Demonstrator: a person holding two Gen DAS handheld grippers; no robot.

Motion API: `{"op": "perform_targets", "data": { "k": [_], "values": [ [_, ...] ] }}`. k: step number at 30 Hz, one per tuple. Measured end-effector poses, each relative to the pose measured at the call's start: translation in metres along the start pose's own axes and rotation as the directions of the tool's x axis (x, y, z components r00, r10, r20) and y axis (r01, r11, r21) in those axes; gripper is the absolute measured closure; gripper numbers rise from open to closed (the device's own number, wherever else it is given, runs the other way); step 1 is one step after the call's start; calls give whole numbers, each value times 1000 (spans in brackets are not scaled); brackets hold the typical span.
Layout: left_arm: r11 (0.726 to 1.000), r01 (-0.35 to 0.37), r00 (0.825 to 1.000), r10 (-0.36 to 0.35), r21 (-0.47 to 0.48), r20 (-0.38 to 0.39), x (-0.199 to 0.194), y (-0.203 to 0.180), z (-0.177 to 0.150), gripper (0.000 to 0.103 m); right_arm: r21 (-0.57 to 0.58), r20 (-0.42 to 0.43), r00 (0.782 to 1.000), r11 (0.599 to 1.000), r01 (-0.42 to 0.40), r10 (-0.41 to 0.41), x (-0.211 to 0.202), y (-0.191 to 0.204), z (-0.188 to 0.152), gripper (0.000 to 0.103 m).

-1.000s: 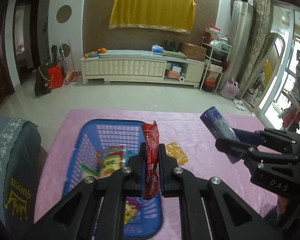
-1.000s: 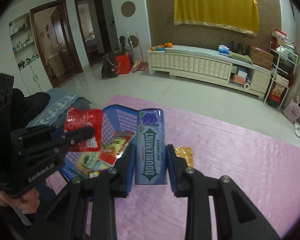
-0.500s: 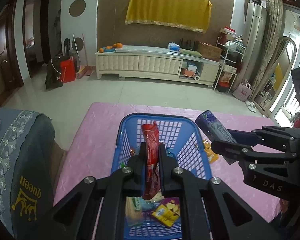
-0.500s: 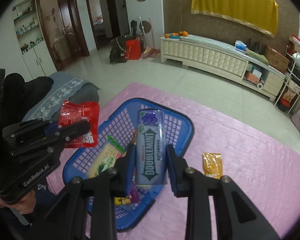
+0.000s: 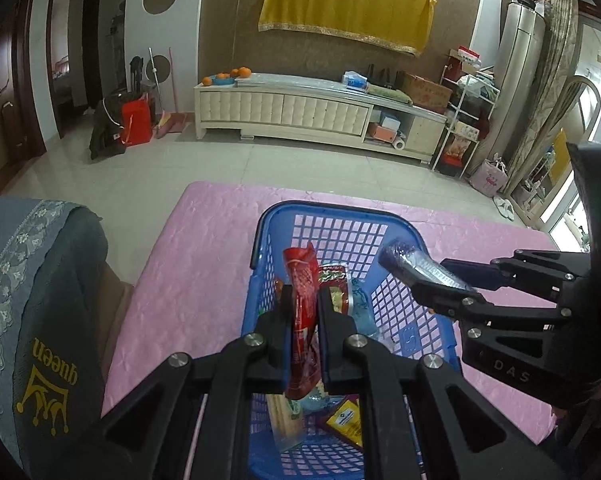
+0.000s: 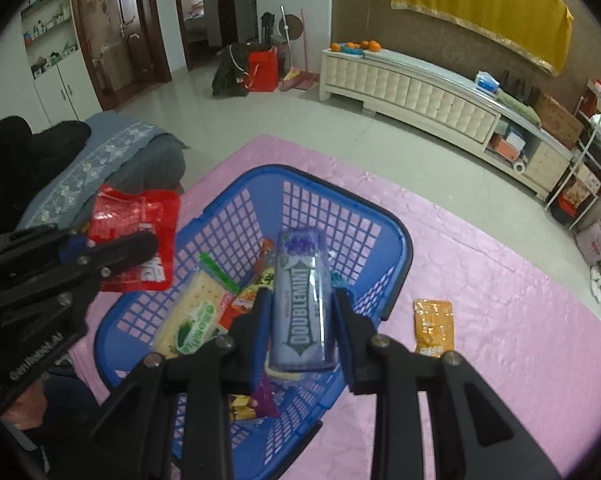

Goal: Organize snacks
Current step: 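Open both tools to drop the gum bottle and red pouch into the basket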

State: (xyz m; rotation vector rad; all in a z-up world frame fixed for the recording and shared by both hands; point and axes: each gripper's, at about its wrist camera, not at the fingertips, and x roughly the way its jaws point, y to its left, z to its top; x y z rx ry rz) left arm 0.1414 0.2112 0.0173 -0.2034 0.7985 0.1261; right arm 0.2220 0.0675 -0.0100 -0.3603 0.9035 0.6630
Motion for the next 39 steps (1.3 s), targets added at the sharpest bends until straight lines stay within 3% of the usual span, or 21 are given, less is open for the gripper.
{"op": "perform_targets", "data": {
  "k": [7, 9, 12, 18, 23, 27, 31, 39],
  "values": [
    [1000, -4, 1000, 4, 30, -7, -7, -9, -5, 93, -11, 21, 999, 999, 41, -41, 0, 0, -3, 65],
    [999, -4, 1000, 4, 51, -1, -10, -12, -6, 93, -19, 43, 998, 999, 41, -40, -4, -1, -4, 37],
    [998, -8, 1000, 7, 69, 4, -13, -12, -7, 93, -13, 92, 994, 998, 54, -52, -12, -4, -7, 20],
    [997, 1, 1000, -1, 80, -5, -8, -16, -6, 93, 34, 143, 988, 998, 55, -59, -19, -19, -16, 18],
    [994, 20, 1000, -18, 112, -16, 0, -26, -8, 93, 140, 118, 993, 990, 15, -32, -13, -39, -30, 18],
    [991, 35, 999, -30, 126, -37, 13, -36, -6, 93, 182, 145, 989, 983, -1, -26, -12, -51, -37, 18],
    [990, 50, 997, -41, 132, -71, 29, -45, -7, 93, 203, 116, 993, 978, -46, 23, -6, -61, -42, 18],
    [989, 76, 988, -57, 131, -142, 58, -59, -16, 93, 228, 93, 996, 973, -17, -4, -6, -81, -54, 18]
  ]
}}
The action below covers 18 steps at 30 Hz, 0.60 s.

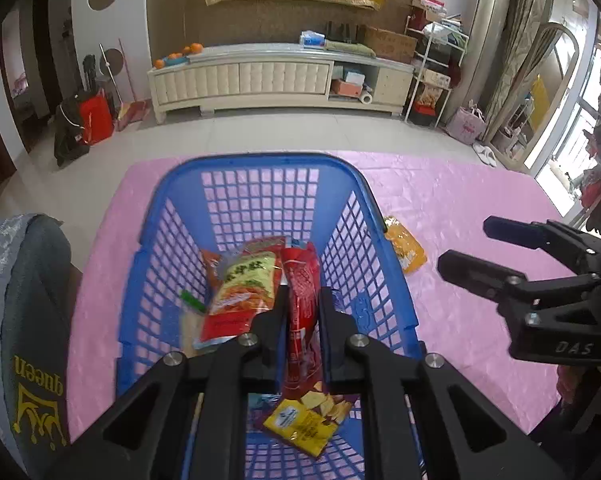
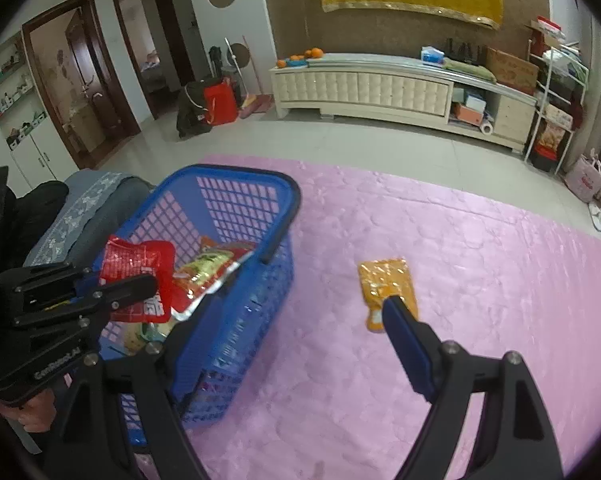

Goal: Organize snacks
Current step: 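Open both tools to drop the gum bottle and red pouch into the basket, then move the right tool to the orange pouch and grasp it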

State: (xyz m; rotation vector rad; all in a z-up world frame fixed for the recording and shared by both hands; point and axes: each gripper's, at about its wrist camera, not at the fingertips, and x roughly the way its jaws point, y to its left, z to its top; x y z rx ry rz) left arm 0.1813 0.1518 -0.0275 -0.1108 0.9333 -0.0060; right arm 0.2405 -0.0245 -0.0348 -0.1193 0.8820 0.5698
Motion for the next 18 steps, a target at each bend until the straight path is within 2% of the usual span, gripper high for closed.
{"op": "perform_targets", "data": {
  "k": [2, 3, 4, 6, 11, 13, 18],
  "values": [
    [1000, -2, 1000, 2, 2, -7, 3, -3, -1, 90, 1, 1, 1000, 1000, 10, -10, -3, -4, -2, 18],
    [1000, -9, 1000, 9, 7, -11, 4, -5, -1, 76, 4, 2, 1000, 1000, 18, -18, -7, -5, -3, 18],
    [1000, -15, 1000, 15, 12, -15, 4, -6, -3, 54, 5, 4, 1000, 1000, 21, -21, -9, -7, -4, 18],
    [999, -34, 999, 34, 21, -7, 3, -8, -7, 39, 16, 19, 999, 999, 34, -34, -18, -13, -6, 18],
    [999, -42, 999, 42, 24, -11, -9, -14, -15, 38, 51, 30, 999, 998, 42, -44, -32, -23, -9, 18],
    [998, -60, 998, 60, 33, 3, -18, -17, -16, 36, 48, 37, 998, 998, 49, -51, -37, -23, -10, 18],
    [998, -50, 998, 48, 48, 39, -36, -22, -14, 36, 45, 64, 997, 998, 49, -52, -52, -23, -10, 18]
  ]
}}
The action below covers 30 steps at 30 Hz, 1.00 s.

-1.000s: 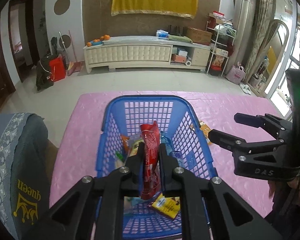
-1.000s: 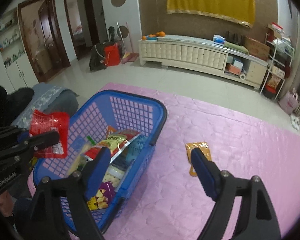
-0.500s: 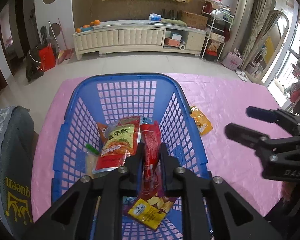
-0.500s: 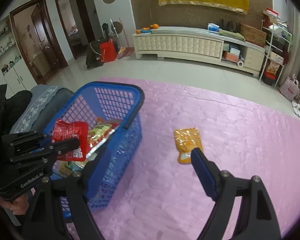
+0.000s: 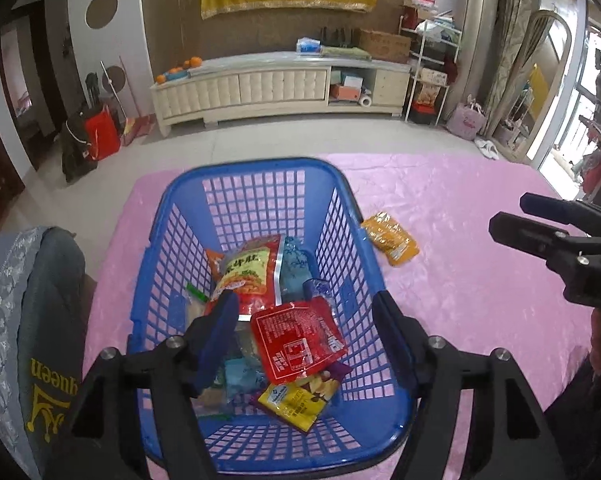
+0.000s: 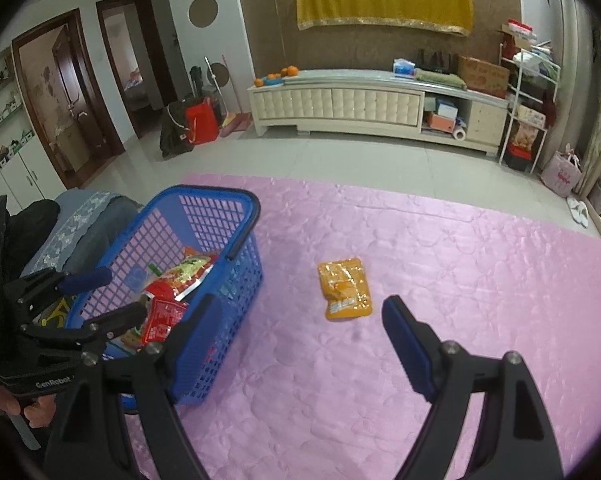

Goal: Organize snacks
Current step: 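Move the right tool to the orange pouch and grasp it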

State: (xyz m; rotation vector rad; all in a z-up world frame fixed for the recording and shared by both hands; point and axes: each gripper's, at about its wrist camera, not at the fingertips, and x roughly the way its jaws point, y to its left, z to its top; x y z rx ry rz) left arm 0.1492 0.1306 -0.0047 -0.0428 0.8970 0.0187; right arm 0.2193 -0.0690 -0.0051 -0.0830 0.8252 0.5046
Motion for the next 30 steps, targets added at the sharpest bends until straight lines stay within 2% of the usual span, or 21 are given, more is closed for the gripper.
{"op": "perform_targets", "data": {
  "k": [3, 6, 8, 12, 16, 20, 27, 30],
  "values": [
    [1000, -10, 1000, 10, -1, 1, -3, -2, -2, 33, 11, -4, 1000, 1000, -24, 24, -1, -1, -2, 12],
    [1000, -28, 1000, 27, 15, 14, -9, -8, -6, 19, 36, -43, 997, 997, -70, 72, 4, -6, -6, 11],
    [999, -22, 1000, 21, 24, 15, -10, -11, -5, 17, 20, -53, 997, 999, -47, 48, 7, -7, -9, 11],
    [998, -53, 998, 52, 40, 19, -8, -13, 0, 0, -27, -49, 999, 1000, -5, 3, 12, -11, -11, 8],
    [998, -58, 998, 58, 29, 6, -2, -9, 8, 0, -20, -52, 998, 999, -27, 26, 17, -23, -8, 8],
    [999, -47, 998, 47, 8, -32, 11, -3, 18, 0, -40, -82, 995, 998, -51, 48, 29, -31, 0, 1],
    [999, -53, 992, 50, -15, -119, 43, 4, 40, 0, -152, -154, 987, 988, 29, -53, 67, -32, 16, 0],
    [998, -52, 989, 46, -44, -138, 53, 9, 48, 0, -186, -180, 982, 982, 22, -57, 83, -33, 18, 0]
  ]
}}
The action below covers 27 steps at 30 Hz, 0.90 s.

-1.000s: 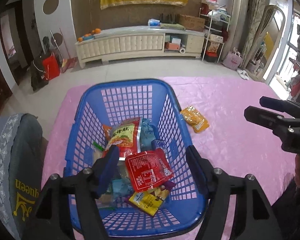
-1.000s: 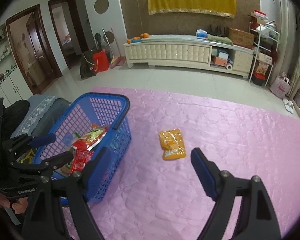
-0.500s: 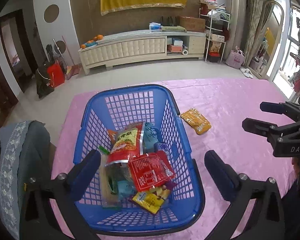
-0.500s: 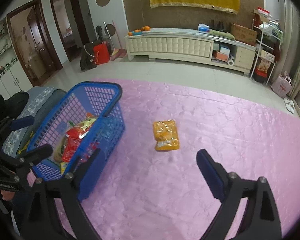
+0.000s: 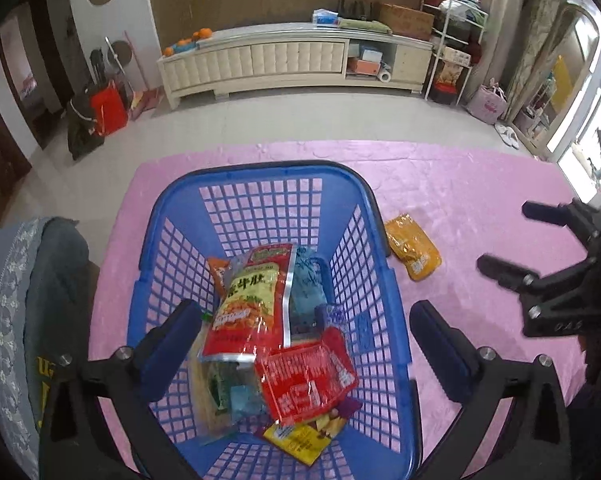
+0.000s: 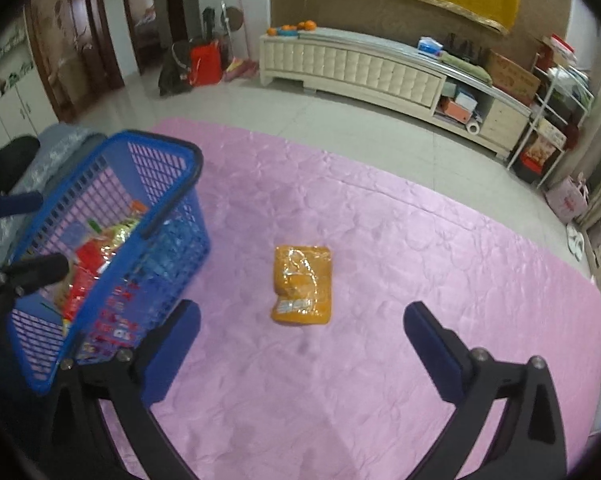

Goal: Organize snacks
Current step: 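Move the right tool to the orange pouch and grasp it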

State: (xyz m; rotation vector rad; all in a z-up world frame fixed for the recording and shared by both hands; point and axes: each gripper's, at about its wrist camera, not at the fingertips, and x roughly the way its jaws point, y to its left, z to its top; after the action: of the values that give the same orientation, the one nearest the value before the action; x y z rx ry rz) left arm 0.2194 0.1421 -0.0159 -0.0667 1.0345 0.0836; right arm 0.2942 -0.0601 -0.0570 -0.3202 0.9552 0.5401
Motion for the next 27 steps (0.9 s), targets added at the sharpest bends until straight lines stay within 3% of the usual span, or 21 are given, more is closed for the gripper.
{"op": "perform_targets", "data": {
  "k": [19, 23, 27],
  "values": [
    [998, -36, 997, 33, -44, -65, 53, 21, 23, 0, -60, -133, 990, 997, -51, 43, 116, -11, 6, 1],
    [998, -49, 998, 47, -42, -52, 56, 21, 27, 0, -55, -163, 985, 996, -75, 65, 127, -12, 4, 28],
    [998, -46, 997, 43, -53, -57, 58, 22, 26, 0, -79, -161, 985, 994, -73, 59, 126, -9, -2, 37]
  ]
}}
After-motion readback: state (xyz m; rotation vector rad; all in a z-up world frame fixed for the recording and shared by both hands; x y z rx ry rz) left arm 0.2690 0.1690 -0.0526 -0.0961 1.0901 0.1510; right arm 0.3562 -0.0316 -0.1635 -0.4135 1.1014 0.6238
